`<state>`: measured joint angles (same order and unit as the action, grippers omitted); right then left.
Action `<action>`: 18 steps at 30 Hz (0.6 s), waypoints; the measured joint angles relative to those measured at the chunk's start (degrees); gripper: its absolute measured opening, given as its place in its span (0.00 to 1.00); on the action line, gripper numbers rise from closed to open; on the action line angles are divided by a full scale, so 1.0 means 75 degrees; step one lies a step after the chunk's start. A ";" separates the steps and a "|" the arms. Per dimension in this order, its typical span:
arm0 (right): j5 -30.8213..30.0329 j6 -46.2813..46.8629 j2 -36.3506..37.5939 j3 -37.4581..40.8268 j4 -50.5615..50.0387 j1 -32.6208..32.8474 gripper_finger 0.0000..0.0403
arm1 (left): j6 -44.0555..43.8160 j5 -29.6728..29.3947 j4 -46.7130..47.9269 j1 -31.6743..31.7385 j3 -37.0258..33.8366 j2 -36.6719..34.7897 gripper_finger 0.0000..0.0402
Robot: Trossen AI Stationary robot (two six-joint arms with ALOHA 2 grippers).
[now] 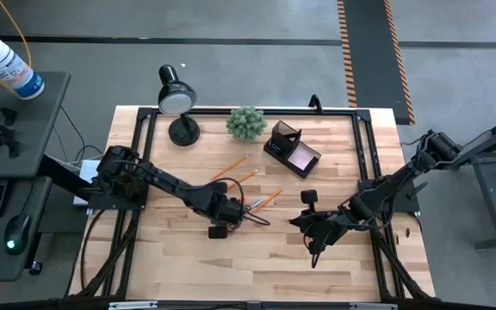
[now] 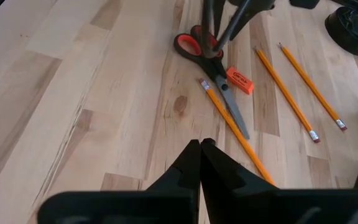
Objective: Pick and place office supplies into organizer
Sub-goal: Put the black scissors into the black desk organizer
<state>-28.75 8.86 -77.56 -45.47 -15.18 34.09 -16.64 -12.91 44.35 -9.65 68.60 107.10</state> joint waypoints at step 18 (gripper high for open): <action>0.0030 0.0012 0.0000 0.0003 0.0000 0.0000 0.00 | -0.0225 0.0021 0.0079 -0.0012 0.0240 -0.0008 0.24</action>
<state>-28.53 8.95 -77.56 -45.45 -15.18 34.09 -18.33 -12.76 44.94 -9.74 70.40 107.04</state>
